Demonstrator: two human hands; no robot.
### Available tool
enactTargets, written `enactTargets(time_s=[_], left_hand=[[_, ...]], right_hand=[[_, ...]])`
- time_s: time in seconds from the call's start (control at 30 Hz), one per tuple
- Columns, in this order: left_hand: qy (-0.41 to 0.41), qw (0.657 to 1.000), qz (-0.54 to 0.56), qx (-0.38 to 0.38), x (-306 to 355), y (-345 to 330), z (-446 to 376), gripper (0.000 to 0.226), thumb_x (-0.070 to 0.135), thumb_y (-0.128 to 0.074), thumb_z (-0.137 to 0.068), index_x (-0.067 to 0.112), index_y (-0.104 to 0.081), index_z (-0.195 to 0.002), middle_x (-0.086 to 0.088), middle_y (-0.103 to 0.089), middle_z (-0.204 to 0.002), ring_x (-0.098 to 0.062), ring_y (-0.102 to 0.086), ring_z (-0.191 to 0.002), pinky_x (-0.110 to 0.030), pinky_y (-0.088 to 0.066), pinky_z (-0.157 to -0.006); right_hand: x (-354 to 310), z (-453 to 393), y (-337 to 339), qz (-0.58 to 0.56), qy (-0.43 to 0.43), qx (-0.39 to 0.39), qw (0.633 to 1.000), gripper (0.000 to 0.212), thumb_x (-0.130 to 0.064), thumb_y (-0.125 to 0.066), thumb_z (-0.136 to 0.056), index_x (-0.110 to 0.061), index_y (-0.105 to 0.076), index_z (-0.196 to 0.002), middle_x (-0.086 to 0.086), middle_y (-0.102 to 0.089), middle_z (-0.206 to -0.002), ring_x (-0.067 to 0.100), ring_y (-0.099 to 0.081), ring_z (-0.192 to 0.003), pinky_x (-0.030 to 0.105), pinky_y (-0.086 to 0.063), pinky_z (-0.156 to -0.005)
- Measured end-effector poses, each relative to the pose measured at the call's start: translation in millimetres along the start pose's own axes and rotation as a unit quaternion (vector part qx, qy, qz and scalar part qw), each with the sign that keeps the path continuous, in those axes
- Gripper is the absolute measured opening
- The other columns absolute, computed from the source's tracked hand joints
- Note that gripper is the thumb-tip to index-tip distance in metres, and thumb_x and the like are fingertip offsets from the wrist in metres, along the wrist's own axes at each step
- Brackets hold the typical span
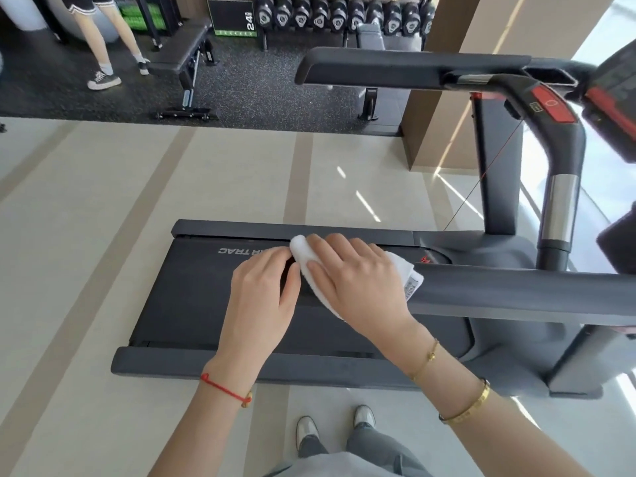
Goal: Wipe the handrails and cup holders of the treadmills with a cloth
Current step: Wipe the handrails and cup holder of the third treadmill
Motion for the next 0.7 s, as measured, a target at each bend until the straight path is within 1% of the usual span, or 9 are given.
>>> enactTargets(time_s=[0.1,0.17,0.23,0.33,0.43,0.57,0.7], left_hand=[[-0.023,1.0,-0.019,-0.004,20.0,-9.3,-2.7,0.021,0.019,-0.052,-0.099,0.015,-0.066,-0.113,0.007,-0.068,-0.109,-0.012,-0.062,-0.104,-0.029,-0.038,-0.101],[-0.03,0.999,-0.029,-0.011,35.0,-18.9,-4.3,0.024,0.021,-0.052,-0.099,0.015,-0.066,-0.117,0.006,-0.067,-0.116,-0.014,-0.06,-0.111,-0.035,-0.036,-0.108],[-0.033,0.998,-0.047,-0.019,51.6,-30.9,-5.5,0.024,0.022,-0.052,-0.099,0.015,-0.067,-0.118,0.005,-0.068,-0.117,-0.016,-0.061,-0.112,-0.043,-0.033,-0.112],[-0.032,0.996,-0.076,-0.033,78.4,-52.4,-5.9,0.028,0.027,-0.048,-0.1,0.018,-0.067,-0.118,0.008,-0.068,-0.117,-0.013,-0.06,-0.113,-0.049,-0.024,-0.117],[-0.031,0.996,-0.082,-0.034,108.8,-77.8,-4.8,0.03,0.029,-0.045,-0.1,0.02,-0.066,-0.119,0.01,-0.067,-0.116,-0.012,-0.059,-0.114,-0.051,-0.019,-0.119],[-0.026,0.995,-0.089,-0.026,155.0,-115.1,0.1,0.032,0.032,-0.043,-0.1,0.02,-0.067,-0.118,0.009,-0.068,-0.114,-0.012,-0.06,-0.111,-0.051,-0.021,-0.118],[-0.009,0.995,-0.094,-0.008,200.4,-147.4,4.5,0.031,0.031,-0.045,-0.099,0.019,-0.068,-0.116,0.007,-0.069,-0.111,-0.015,-0.061,-0.11,-0.053,-0.021,-0.117]], right_hand=[[24.8,11.3,5.2,-0.007,-0.007,0.008,1.0,0.034,-0.037,-0.038,-0.102,-0.019,-0.065,-0.11,-0.003,-0.059,-0.081,0.02,-0.049,-0.063,0.034,-0.043,-0.058],[47.7,20.6,11.8,0.0,-0.017,0.019,1.0,0.032,-0.036,-0.039,-0.102,-0.018,-0.066,-0.109,-0.003,-0.06,-0.081,0.021,-0.05,-0.063,0.035,-0.043,-0.058],[72.1,33.1,18.0,0.01,-0.024,0.032,0.999,0.031,-0.035,-0.041,-0.102,-0.017,-0.066,-0.108,-0.002,-0.06,-0.08,0.021,-0.051,-0.063,0.035,-0.044,-0.058],[108.1,51.7,27.2,0.028,-0.04,0.055,0.997,0.029,-0.032,-0.042,-0.101,-0.017,-0.066,-0.105,-0.002,-0.058,-0.077,0.021,-0.05,-0.063,0.036,-0.043,-0.058],[144.1,70.0,35.5,0.039,-0.044,0.07,0.996,0.028,-0.031,-0.043,-0.1,-0.017,-0.066,-0.103,-0.002,-0.056,-0.075,0.021,-0.048,-0.062,0.036,-0.042,-0.058],[198.4,95.7,49.4,0.039,-0.044,0.083,0.995,0.026,-0.03,-0.043,-0.1,-0.017,-0.065,-0.103,-0.002,-0.055,-0.074,0.022,-0.048,-0.063,0.036,-0.043,-0.059],[252.7,121.3,65.2,0.046,-0.043,0.094,0.994,0.025,-0.029,-0.043,-0.099,-0.018,-0.065,-0.101,-0.002,-0.052,-0.072,0.021,-0.047,-0.062,0.036,-0.043,-0.059]])
Point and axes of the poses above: each hand's wrist, its own z-axis away from the middle knuckle, its own y-axis out of the back of the hand, x = y × z, the point moved 4 cm from there along -z, towards the middle knuckle
